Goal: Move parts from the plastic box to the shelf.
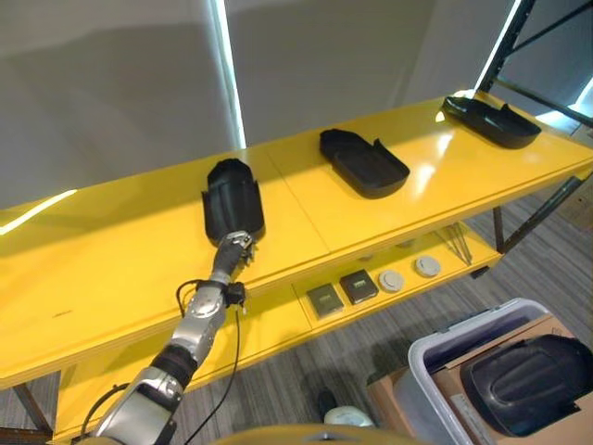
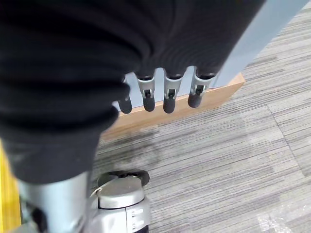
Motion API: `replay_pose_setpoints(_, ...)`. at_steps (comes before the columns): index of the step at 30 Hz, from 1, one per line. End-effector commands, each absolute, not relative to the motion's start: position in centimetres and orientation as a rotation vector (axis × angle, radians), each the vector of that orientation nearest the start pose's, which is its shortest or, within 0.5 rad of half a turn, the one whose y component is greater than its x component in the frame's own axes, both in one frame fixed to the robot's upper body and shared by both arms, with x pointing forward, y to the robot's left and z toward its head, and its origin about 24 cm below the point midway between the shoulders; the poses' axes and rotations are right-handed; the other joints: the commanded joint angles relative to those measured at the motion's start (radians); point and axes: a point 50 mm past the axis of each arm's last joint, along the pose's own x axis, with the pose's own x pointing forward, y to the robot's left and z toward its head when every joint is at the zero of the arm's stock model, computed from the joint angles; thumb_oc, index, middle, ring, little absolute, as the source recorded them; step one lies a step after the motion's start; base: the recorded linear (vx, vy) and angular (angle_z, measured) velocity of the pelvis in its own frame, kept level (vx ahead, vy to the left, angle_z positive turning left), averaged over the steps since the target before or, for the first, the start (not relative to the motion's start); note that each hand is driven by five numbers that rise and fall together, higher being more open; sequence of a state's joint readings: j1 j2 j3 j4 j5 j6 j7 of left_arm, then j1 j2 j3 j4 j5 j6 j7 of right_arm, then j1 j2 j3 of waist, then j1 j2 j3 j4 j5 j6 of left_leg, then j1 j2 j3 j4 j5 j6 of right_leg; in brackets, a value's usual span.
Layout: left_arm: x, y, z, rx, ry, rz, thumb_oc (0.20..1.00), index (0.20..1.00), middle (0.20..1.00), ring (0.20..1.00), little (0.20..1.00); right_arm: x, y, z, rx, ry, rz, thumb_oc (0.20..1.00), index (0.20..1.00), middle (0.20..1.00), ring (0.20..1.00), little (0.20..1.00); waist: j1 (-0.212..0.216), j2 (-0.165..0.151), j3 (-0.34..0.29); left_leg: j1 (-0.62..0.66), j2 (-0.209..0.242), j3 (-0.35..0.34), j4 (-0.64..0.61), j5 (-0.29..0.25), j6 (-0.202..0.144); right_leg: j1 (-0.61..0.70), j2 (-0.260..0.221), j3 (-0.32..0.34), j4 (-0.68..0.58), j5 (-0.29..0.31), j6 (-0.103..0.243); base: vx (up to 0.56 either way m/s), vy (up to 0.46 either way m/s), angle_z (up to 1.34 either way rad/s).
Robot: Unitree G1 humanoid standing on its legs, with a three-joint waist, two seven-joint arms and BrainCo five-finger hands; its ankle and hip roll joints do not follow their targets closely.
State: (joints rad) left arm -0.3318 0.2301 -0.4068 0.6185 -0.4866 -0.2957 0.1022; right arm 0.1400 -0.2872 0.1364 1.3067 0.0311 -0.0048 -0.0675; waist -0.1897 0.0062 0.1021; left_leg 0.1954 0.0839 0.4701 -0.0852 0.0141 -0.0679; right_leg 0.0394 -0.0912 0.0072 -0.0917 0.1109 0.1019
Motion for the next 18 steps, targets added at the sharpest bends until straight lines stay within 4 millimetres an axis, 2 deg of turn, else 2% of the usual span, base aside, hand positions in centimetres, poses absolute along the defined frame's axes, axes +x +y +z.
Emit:
replay_pose_setpoints(1, 30.8, 12.7, 1.2, -0.106, 0.045, -0.117, 0.200, 0.200, 0.200, 0.200, 0.200, 0.9, -28.0, -15.9, -0.421, 1.474, -0.147, 1.000, 1.000, 1.000, 1.000, 1.000, -0.004, 0.034, 0.020, -0.011, 0.091, -0.102, 0.010, -0.026, -0.003, 0.038, -0.018, 0.002, 0.004, -0.059, 0.038, 0.00, 0.000, 0.00)
replay_pose_setpoints(4, 30.9, 12.2, 3.3, -0.127, -0.062, -0.172, 0.200, 0.200, 0.200, 0.200, 0.200, 1.0, -28.0, -15.9, -0.406, 1.476, -0.160, 1.000, 1.000, 1.000, 1.000, 1.000, 0.008, 0.035, 0.019, -0.008, 0.088, -0.111, 0.006, -0.027, -0.002, 0.043, -0.021, -0.005, 0.004, -0.060, 0.037, 0.00, 0.000, 0.00)
replay_pose_setpoints(5, 30.9, 12.0, 4.0, -0.136, -0.084, -0.190, 0.244, 0.244, 0.244, 0.244, 0.244, 1.0, -28.1, -15.9, -0.401, 1.476, -0.165, 1.000, 1.000, 1.000, 1.000, 1.000, 0.012, 0.035, 0.018, -0.008, 0.087, -0.114, 0.005, -0.028, -0.002, 0.044, -0.021, -0.007, 0.004, -0.061, 0.036, 0.00, 0.000, 0.00)
replay_pose_setpoints(6, 30.9, 11.9, 4.8, -0.138, -0.112, -0.208, 0.482, 0.482, 0.482, 0.482, 0.482, 1.0, -28.1, -15.9, -0.395, 1.476, -0.171, 1.000, 1.000, 1.000, 1.000, 1.000, 0.017, 0.036, 0.018, -0.007, 0.087, -0.119, 0.004, -0.028, -0.002, 0.044, -0.022, -0.009, 0.004, -0.061, 0.035, -0.03, 0.008, 0.01)
replay_pose_setpoints(7, 30.7, 11.8, 5.5, -0.144, -0.147, -0.228, 1.000, 1.000, 1.000, 1.000, 1.000, 1.0, -28.1, -15.9, -0.388, 1.476, -0.177, 1.000, 1.000, 1.000, 1.000, 1.000, 0.023, 0.037, 0.018, -0.008, 0.086, -0.124, 0.003, -0.027, -0.001, 0.045, -0.022, -0.012, 0.004, -0.061, 0.035, -0.03, 0.010, 0.01)
replay_pose_setpoints(15, 28.3, 12.1, 11.2, -0.178, -0.343, -0.431, 1.000, 1.000, 1.000, 1.000, 1.000, 0.7, -27.9, -16.0, -0.334, 1.483, -0.232, 1.000, 1.000, 1.000, 1.000, 1.000, 0.078, 0.049, 0.012, -0.021, 0.076, -0.171, 0.003, -0.025, 0.004, 0.057, -0.032, -0.038, 0.004, -0.065, 0.031, -0.04, 0.010, 0.05)
replay_pose_setpoints(18, 27.5, 12.2, 12.3, -0.199, -0.377, -0.486, 1.000, 1.000, 1.000, 1.000, 1.000, 0.6, -27.8, -16.0, -0.318, 1.481, -0.246, 1.000, 1.000, 1.000, 1.000, 1.000, 0.088, 0.052, 0.010, -0.024, 0.072, -0.187, 0.001, -0.023, 0.007, 0.061, -0.035, -0.043, 0.004, -0.065, 0.031, -0.04, 0.001, 0.12)
